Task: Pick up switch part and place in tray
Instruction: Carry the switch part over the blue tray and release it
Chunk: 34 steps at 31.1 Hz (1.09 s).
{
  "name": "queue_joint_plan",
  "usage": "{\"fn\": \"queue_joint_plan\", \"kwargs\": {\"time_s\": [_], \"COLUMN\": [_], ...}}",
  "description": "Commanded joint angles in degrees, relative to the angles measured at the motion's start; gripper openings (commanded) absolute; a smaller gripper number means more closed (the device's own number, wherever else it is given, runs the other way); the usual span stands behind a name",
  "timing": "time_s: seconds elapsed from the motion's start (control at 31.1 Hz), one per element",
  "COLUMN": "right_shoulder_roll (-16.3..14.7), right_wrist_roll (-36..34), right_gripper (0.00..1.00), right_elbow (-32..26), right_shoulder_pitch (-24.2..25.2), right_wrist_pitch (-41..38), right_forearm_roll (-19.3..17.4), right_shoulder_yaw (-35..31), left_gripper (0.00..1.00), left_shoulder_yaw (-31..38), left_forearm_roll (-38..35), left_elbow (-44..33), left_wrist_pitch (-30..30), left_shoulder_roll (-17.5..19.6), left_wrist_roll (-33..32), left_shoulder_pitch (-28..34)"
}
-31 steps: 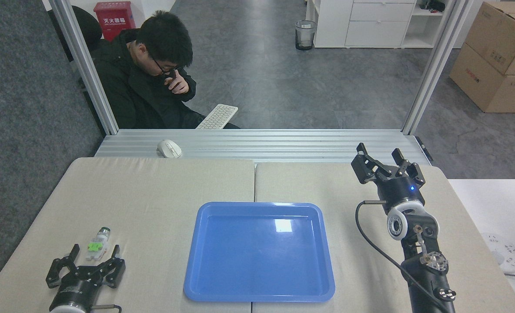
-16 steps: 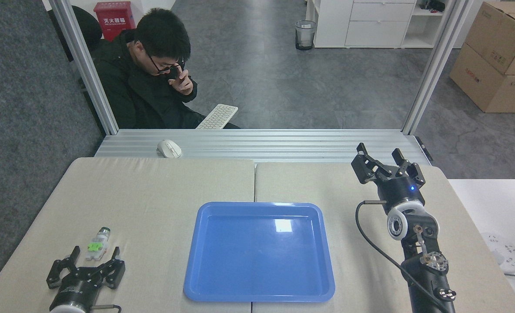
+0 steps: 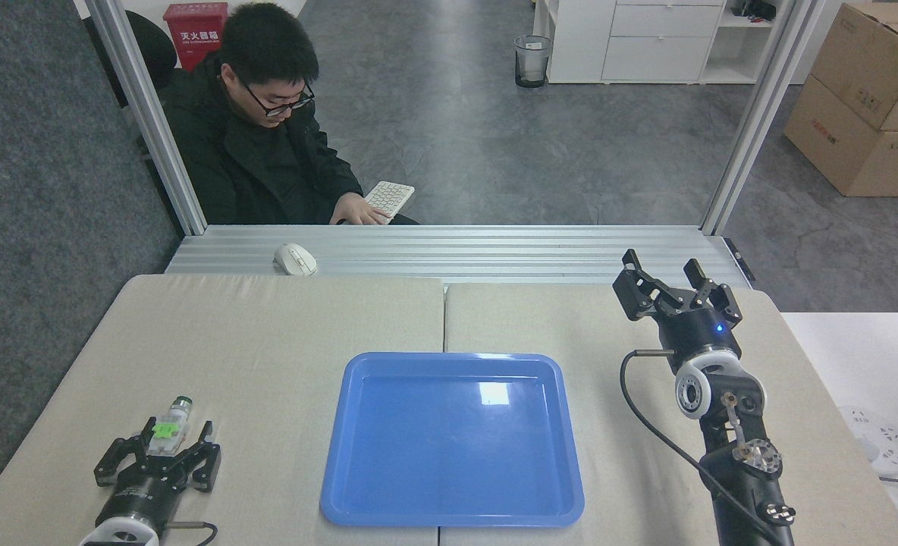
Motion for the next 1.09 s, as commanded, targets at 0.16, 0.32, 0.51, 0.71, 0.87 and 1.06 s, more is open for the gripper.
{"fn": "queue_joint_plan", "kwargs": {"time_s": [0.16, 0.32, 0.51, 0.71, 0.87, 1.06], "right_shoulder_roll": [-0.04, -0.04, 0.05, 0.05, 0.13, 0.22], "right_wrist_roll": [0.04, 0.04, 0.04, 0.04, 0.04, 0.04], "right_gripper": [1.00, 1.00, 1.00, 1.00, 1.00, 1.00], "right_elbow": [0.00, 0.00, 0.00, 0.00, 0.00, 0.00], "right_shoulder_pitch": [0.00, 0.00, 0.00, 0.00, 0.00, 0.00], "right_wrist_pitch": [0.05, -0.04, -0.04, -0.13, -0.13, -0.13], "right_forearm_roll": [0.00, 0.00, 0.00, 0.00, 0.00, 0.00], "right_shoulder_yaw": [0.03, 0.03, -0.06, -0.06, -0.06, -0.06], "left_gripper": [0.00, 0.00, 0.00, 0.00, 0.00, 0.00], "left_shoulder_yaw": [-1.61, -3.02, -7.92, -18.65, -20.60, -20.16], "left_forearm_roll": [-2.59, -2.59, -3.20, -3.64, -11.00, -15.60], "left_elbow": [-22.35, -33.10, -34.51, -26.02, -12.74, -7.88], "left_wrist_pitch": [-0.18, -5.08, -15.81, -16.35, -14.95, -11.17], "left_shoulder_roll": [1.47, -1.50, -10.12, -13.11, -17.85, -20.24], "left_wrist_roll": [-2.49, -9.87, -11.46, -17.16, -22.96, -24.47], "left_shoulder_pitch": [-0.90, -4.06, -5.29, -7.49, -8.72, -8.99]}}
